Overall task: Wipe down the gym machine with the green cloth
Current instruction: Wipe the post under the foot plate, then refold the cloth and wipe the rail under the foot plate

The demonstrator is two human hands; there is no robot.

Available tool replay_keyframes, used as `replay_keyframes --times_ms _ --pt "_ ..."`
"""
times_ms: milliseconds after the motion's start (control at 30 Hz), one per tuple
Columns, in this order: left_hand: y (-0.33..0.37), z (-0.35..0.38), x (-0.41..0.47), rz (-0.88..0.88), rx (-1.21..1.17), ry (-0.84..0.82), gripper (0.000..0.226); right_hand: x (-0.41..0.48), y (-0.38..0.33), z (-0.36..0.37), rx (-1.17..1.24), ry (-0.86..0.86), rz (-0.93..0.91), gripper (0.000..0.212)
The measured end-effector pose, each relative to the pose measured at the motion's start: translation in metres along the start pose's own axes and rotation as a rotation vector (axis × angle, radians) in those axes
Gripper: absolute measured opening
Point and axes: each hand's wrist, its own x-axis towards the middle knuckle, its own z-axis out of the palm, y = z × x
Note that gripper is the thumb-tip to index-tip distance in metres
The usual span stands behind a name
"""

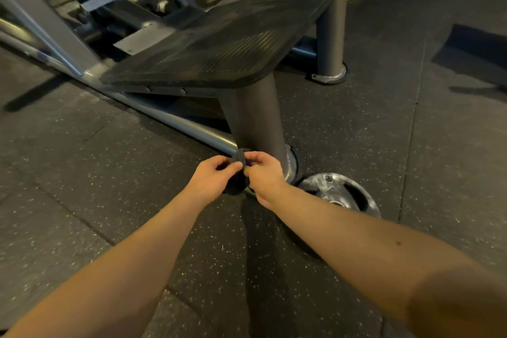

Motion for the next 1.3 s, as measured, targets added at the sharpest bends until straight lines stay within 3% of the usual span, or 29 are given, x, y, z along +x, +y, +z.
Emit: replay_keyframes --times_ms 133,267,367,600,700,833,933,1100,1300 --pt "-0.001 -0.02 -0.02 -0.032 0.042 0.058 0.021 -0.006 0.005 0.007 -0.131 -0.113 -0.014 0.041" --pt "-0.008 -0.043 -0.035 -0.072 0.029 0.043 0.019 -0.009 0.01 0.019 -0.097 -0.285 0.103 0.063" --pt "-0.018 -0.062 -0.044 -0.08 0.056 0.038 0.016 -0.013 0.016 0.033 -0.079 -0.424 0.097 0.044" --pt "-0.051 -0.097 -0.049 -0.108 0.207 0.18 0.017 -0.01 0.027 0.064 -0.024 -0.457 0.138 0.028" --pt "-0.052 -0.096 -0.038 -0.121 0.203 0.195 0.016 -0.006 0.025 0.07 -0.057 -0.411 0.104 0.026" --pt "-0.046 -0.089 -0.02 -0.104 0.183 0.175 0.017 0.005 0.017 0.07 -0.161 -0.223 0.011 0.021" --pt "-0.049 -0.096 -0.002 -0.083 0.258 0.136 0.017 0.016 0.01 0.074 -0.142 -0.199 0.017 0.019" --pt "-0.054 -0.13 0.042 -0.103 0.318 -0.079 0.018 0.029 0.004 0.097 -0.175 -0.154 0.062 0.053" --pt "-0.032 -0.191 0.104 -0.131 0.417 -0.226 0.032 0.042 -0.014 0.141 -0.258 -0.035 0.097 0.04"
